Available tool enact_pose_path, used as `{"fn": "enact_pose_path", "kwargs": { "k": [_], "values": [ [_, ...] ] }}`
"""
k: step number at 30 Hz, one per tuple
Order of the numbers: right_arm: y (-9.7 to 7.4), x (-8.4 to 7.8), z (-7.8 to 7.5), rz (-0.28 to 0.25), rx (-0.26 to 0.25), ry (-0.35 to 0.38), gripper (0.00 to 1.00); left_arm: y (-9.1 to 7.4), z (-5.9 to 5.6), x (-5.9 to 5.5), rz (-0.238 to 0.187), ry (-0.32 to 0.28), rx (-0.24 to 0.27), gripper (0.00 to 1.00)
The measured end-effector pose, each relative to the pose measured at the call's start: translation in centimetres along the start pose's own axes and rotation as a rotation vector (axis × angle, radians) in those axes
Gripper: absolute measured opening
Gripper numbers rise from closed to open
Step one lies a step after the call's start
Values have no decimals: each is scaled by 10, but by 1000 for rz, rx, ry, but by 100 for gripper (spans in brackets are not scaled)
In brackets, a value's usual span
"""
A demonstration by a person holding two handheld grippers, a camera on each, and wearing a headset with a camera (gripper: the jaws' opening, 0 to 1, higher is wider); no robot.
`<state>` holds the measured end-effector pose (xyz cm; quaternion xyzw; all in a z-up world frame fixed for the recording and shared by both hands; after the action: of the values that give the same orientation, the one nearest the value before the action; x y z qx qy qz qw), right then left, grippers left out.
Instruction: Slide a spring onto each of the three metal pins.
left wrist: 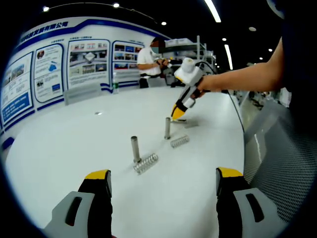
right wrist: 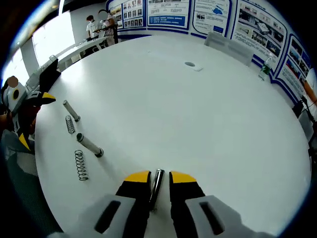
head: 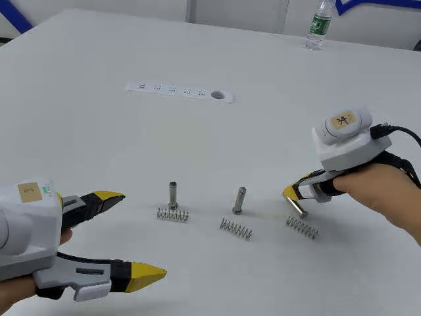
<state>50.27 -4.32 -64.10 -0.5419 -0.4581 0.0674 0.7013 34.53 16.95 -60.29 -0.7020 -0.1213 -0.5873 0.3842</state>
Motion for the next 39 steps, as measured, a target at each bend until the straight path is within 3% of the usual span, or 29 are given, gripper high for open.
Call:
{"fn": "enact_pose_path", "kwargs": {
  "k": [18,39],
  "values": [
    [11,-8,-2,77,-23,4,12,-2,1,-3,0,-10,4,88],
    [11,-9,0,108,-22,58,9,-2,0,-2,2,-12,-1,87]
  ]
}}
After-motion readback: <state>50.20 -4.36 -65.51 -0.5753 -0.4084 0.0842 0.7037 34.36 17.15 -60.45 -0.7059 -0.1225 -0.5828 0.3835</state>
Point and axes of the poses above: the centre of the closed fingertips' face, and the gripper's own axes: y roughly forward along the fingers, z roughly to its left, x roughly out of its top, the point moved 1 cm from there along -y, roughly backward along the fingers, and after that the axes turned 2 degrees about y, right-handed, at the moved point
